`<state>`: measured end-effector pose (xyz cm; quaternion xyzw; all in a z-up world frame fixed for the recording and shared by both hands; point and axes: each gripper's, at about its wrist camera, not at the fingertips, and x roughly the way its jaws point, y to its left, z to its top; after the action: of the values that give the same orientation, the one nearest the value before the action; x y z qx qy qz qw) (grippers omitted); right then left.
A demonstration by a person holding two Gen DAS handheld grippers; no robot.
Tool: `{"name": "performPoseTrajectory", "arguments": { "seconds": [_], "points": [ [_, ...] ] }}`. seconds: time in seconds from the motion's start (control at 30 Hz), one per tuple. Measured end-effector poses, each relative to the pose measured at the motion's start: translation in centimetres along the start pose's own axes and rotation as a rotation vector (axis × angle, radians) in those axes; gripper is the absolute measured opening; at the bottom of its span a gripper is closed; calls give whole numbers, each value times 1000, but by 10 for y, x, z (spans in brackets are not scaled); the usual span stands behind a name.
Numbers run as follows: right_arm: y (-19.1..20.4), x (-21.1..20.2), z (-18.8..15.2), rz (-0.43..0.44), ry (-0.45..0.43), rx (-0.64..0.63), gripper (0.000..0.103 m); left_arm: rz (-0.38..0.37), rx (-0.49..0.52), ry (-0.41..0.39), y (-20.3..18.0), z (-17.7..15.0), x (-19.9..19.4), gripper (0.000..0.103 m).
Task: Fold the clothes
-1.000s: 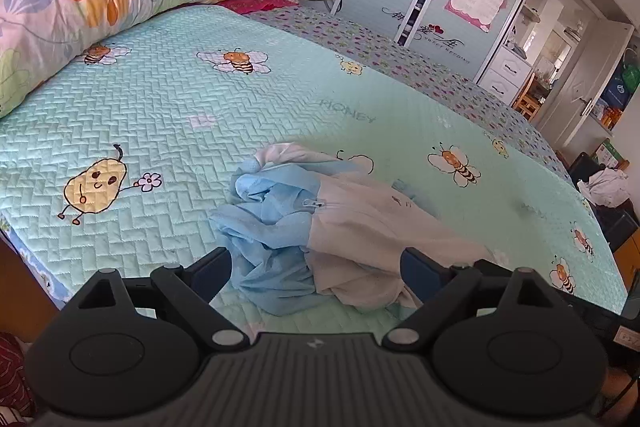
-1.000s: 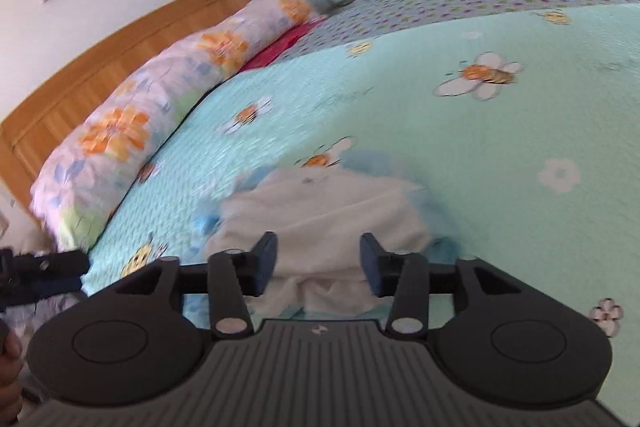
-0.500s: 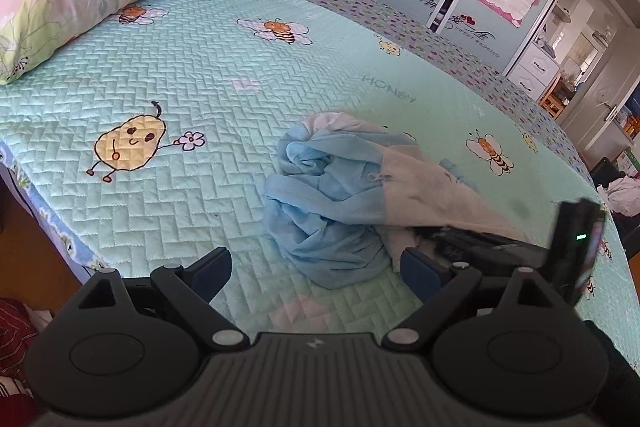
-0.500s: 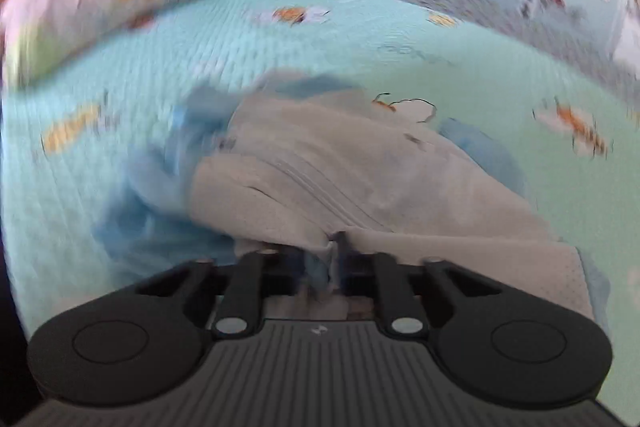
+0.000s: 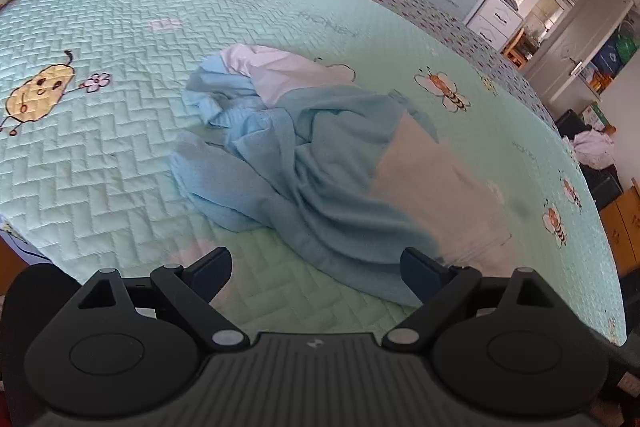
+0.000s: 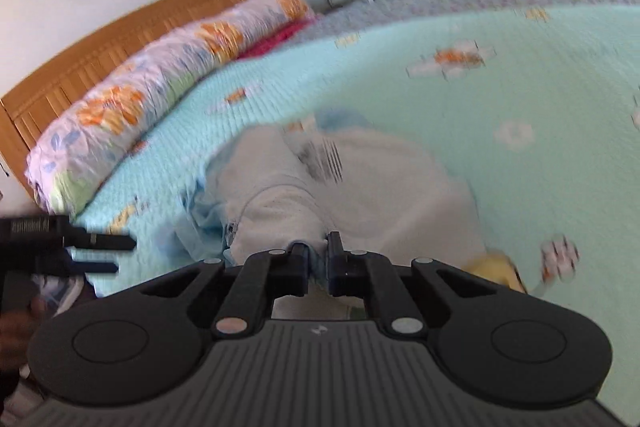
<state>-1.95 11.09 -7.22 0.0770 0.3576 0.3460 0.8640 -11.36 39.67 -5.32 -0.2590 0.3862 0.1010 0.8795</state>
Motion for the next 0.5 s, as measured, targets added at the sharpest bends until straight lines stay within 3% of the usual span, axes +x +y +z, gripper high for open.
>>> {"name": "performPoseTrajectory", "arguments": {
  "seconds": [0.13, 0.23, 0.3, 0.37, 0.5],
  "points": [
    [5, -2, -24, 25, 55, -31, 10, -23, 30, 37, -18, -7, 11, 94],
    [5, -13, -17, 70, 0, -19, 16, -31, 41, 48, -27, -7, 16, 94],
    [0, -19, -10, 106, -45, 33, 35, -25, 38, 48, -31, -3, 20, 94],
    [-9, -25, -6, 120, -88, 86, 44, -16, 23, 57, -34, 2, 29, 94],
    [-24, -32, -6, 112, -119, 153, 45, 3, -11, 113, -38, 13, 66, 94]
  ]
}}
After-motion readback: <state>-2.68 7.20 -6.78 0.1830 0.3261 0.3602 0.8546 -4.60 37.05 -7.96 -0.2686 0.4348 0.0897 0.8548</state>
